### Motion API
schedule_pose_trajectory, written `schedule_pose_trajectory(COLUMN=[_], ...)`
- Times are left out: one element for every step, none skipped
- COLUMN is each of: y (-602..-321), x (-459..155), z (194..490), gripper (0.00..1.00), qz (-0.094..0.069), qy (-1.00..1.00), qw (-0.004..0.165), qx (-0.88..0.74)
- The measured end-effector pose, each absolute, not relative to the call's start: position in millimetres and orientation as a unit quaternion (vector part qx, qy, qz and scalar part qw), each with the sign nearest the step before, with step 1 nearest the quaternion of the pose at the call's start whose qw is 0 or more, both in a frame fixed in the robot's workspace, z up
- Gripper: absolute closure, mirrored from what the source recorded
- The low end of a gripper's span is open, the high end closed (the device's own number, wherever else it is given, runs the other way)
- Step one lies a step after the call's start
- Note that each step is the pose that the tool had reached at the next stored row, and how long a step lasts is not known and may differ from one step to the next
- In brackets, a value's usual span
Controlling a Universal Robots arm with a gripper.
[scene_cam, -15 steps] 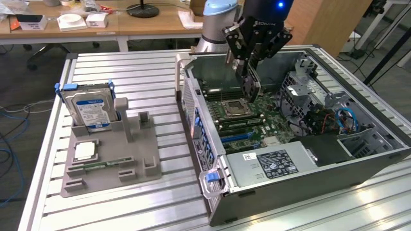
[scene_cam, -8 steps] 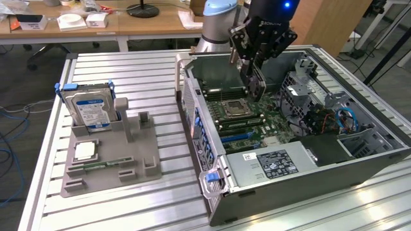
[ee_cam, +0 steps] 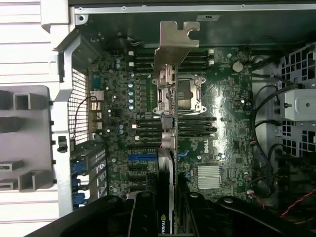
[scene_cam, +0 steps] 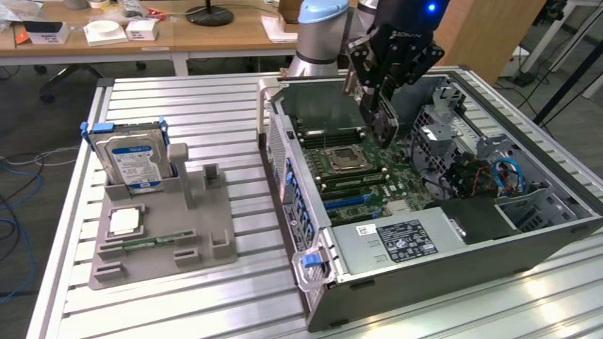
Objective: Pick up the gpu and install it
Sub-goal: 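Pick up the gpu and move the gpu toward the slot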
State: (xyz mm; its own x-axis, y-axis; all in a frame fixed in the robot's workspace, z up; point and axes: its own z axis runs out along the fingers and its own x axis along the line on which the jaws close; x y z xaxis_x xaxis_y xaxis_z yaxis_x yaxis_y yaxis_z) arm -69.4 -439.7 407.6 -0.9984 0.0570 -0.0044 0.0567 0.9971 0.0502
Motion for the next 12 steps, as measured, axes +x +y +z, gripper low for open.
schedule_pose_trajectory(y=[-439.7, -439.7, -439.7, -439.7, -439.7, -439.7, -439.7, -439.7, -439.7, -439.7, -439.7, -439.7], x=[-67.8, -66.2, -64.6, -63.0, -61.5, -60.0, -58.5, -57.0, -55.6, -54.0, -52.5, -51.1], z=[407.6, 407.6, 407.6, 407.6, 407.6, 407.6, 407.6, 407.6, 407.7, 407.6, 407.7, 407.6], gripper=[0.74, 0.74, 0.74, 0.74, 0.74, 0.74, 0.74, 0.74, 0.74, 0.74, 0.74, 0.74], qz=[0.025, 0.025, 0.025, 0.025, 0.025, 0.025, 0.025, 0.025, 0.025, 0.025, 0.025, 0.025], qy=[0.999, 0.999, 0.999, 0.999, 0.999, 0.999, 0.999, 0.999, 0.999, 0.999, 0.999, 0.999], qw=[0.003, 0.003, 0.003, 0.003, 0.003, 0.003, 0.003, 0.003, 0.003, 0.003, 0.003, 0.003], qx=[0.028, 0.029, 0.029, 0.029, 0.029, 0.029, 0.029, 0.028, 0.028, 0.028, 0.028, 0.029])
